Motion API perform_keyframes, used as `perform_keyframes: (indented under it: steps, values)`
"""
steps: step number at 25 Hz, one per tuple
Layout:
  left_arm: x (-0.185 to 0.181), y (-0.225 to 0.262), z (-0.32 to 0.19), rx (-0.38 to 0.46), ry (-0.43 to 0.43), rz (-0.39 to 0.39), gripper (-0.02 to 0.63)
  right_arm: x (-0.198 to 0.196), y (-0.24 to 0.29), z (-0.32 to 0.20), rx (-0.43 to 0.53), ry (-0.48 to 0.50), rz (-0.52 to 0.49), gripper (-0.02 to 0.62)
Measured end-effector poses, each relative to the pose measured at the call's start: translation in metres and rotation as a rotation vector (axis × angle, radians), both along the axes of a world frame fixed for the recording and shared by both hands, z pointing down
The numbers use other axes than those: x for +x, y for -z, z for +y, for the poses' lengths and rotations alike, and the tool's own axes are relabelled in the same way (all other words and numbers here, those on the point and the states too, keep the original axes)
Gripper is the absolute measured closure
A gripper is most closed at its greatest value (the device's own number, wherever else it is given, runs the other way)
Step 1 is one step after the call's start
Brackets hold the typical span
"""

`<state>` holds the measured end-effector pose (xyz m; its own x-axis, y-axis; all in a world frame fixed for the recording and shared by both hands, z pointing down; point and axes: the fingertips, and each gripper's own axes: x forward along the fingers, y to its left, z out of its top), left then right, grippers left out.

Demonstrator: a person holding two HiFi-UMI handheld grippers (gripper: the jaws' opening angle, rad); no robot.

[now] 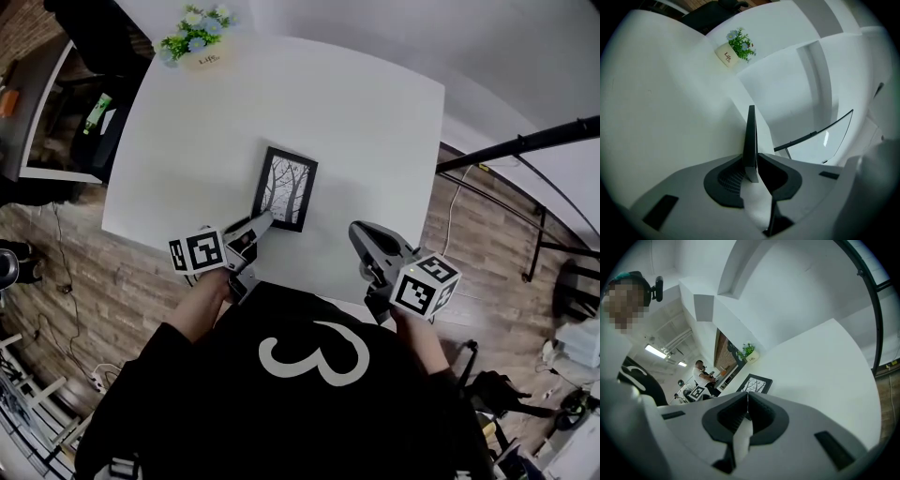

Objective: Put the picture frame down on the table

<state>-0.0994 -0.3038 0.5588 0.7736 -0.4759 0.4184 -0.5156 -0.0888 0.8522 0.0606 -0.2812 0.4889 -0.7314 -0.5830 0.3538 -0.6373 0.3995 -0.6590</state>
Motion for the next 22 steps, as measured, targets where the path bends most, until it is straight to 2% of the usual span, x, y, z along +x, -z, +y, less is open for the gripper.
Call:
perform_keyframes:
  steps: [4,12,22]
  values:
    - [0.001,-0.005,0.001,0.028,-0.033,-0.077,0.493,0.000,-0.001,0.001,0.000,-0.003,-0.008,0.572]
    - [-0.002,-0.010,0.002,0.047,-0.041,-0.150,0.396,0.000,-0.003,0.006,-0.006,-0.013,-0.017,0.572]
    - [-0.008,-0.017,0.006,0.116,-0.099,-0.369,0.337,-0.001,0.000,0.015,-0.016,-0.015,-0.024,0.572]
